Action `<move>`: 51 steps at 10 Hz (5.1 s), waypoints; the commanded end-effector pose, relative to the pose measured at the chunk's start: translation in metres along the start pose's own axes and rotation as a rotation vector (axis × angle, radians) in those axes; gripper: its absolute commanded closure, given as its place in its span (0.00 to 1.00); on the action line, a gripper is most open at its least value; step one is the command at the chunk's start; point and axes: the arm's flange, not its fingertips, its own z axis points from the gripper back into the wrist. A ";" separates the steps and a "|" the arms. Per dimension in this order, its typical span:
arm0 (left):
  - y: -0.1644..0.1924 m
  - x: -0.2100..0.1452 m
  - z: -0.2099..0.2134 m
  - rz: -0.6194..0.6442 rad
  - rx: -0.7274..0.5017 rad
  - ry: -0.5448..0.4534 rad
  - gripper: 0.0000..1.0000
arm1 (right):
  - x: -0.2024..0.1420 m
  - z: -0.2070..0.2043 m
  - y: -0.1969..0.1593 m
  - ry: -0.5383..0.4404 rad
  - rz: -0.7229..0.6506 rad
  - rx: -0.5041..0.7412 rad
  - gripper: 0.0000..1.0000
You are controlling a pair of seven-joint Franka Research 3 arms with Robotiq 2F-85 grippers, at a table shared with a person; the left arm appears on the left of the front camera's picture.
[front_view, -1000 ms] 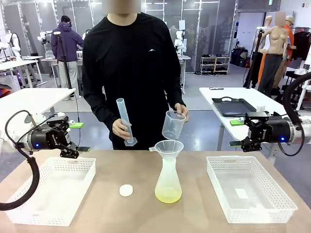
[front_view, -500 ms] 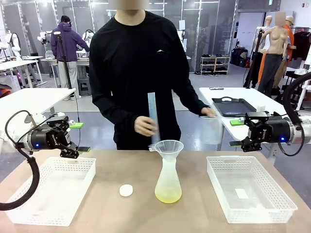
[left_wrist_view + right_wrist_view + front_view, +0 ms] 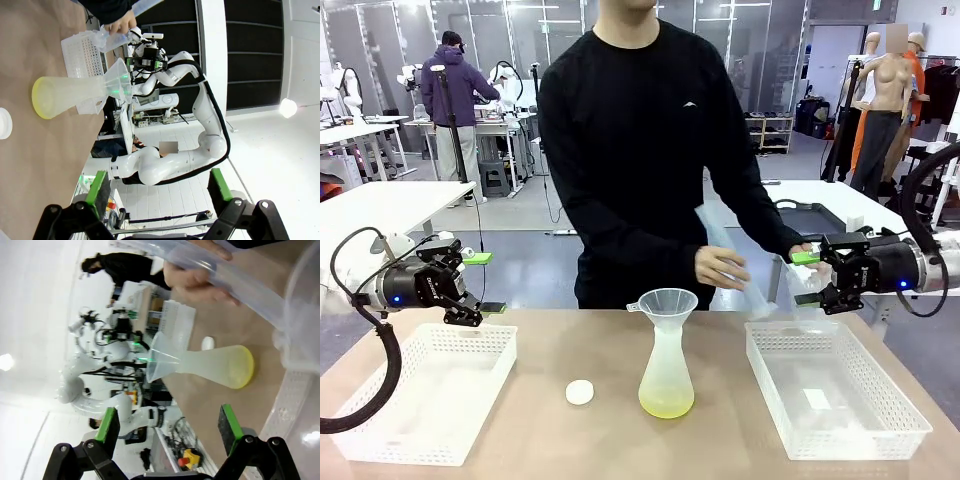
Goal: Prepare the solutions needed for the experiment.
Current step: Once the solution is in the Big flask , pick up the Plastic Funnel and place it back into the right Organizing basket.
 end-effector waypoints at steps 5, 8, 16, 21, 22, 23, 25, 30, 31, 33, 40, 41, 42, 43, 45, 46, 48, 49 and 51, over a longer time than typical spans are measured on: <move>-0.002 0.000 -0.001 0.004 -0.007 -0.005 0.00 | -0.020 -0.046 0.126 -0.027 -0.032 -0.586 0.00; -0.002 0.000 -0.001 0.004 -0.007 -0.005 0.00 | -0.023 -0.063 0.156 -0.083 -0.027 -0.645 0.00; -0.002 0.000 -0.001 0.004 -0.007 -0.005 0.00 | -0.026 -0.064 0.159 -0.068 0.000 -0.623 0.00; -0.002 0.000 -0.001 0.004 -0.007 -0.005 0.00 | -0.030 -0.128 0.164 -0.069 -0.021 -0.684 0.00; -0.002 0.000 -0.001 0.004 -0.007 -0.005 0.00 | -0.028 -0.140 0.163 -0.056 -0.014 -0.683 0.00; -0.002 0.000 -0.001 0.004 -0.007 -0.005 0.00 | -0.024 -0.150 0.162 -0.036 -0.023 -0.693 0.00; -0.002 0.000 -0.001 0.004 -0.007 -0.005 0.00 | -0.018 -0.166 0.163 -0.019 -0.042 -0.710 0.00; -0.002 0.000 -0.001 0.004 -0.007 -0.005 0.00 | -0.012 -0.194 0.158 0.019 -0.082 -0.727 0.00; -0.002 0.000 -0.001 0.004 -0.007 -0.005 0.00 | -0.011 -0.198 0.152 0.020 -0.092 -0.745 0.00; -0.002 0.000 -0.001 0.004 -0.007 -0.005 0.00 | -0.005 -0.204 0.139 0.023 -0.119 -0.759 0.00; -0.002 0.000 -0.001 0.004 -0.007 -0.005 0.00 | -0.002 -0.214 0.122 0.062 -0.193 -0.765 0.37; -0.002 0.000 -0.001 0.004 -0.007 -0.005 0.00 | -0.002 -0.215 0.123 0.065 -0.202 -0.762 0.24; -0.002 0.000 -0.001 0.004 -0.007 -0.005 0.00 | -0.002 -0.216 0.123 0.071 -0.207 -0.761 0.55; -0.002 0.000 -0.001 0.004 -0.007 -0.005 0.00 | -0.002 -0.217 0.123 0.079 -0.212 -0.758 0.43; -0.002 0.000 -0.001 0.004 -0.007 -0.005 0.00 | -0.001 -0.217 0.123 0.088 -0.224 -0.755 0.61; -0.002 0.000 -0.001 0.004 -0.007 -0.005 0.00 | -0.001 -0.217 0.123 0.096 -0.235 -0.759 0.93; -0.002 0.000 -0.001 0.004 -0.007 -0.005 0.00 | -0.001 -0.218 0.121 0.099 -0.242 -0.765 1.00; -0.002 0.000 -0.001 0.004 -0.007 -0.005 0.00 | -0.001 -0.218 0.121 0.103 -0.246 -0.764 0.98; -0.002 0.000 -0.001 0.004 -0.007 -0.005 0.00 | 0.000 -0.218 0.119 0.092 -0.242 -0.779 1.00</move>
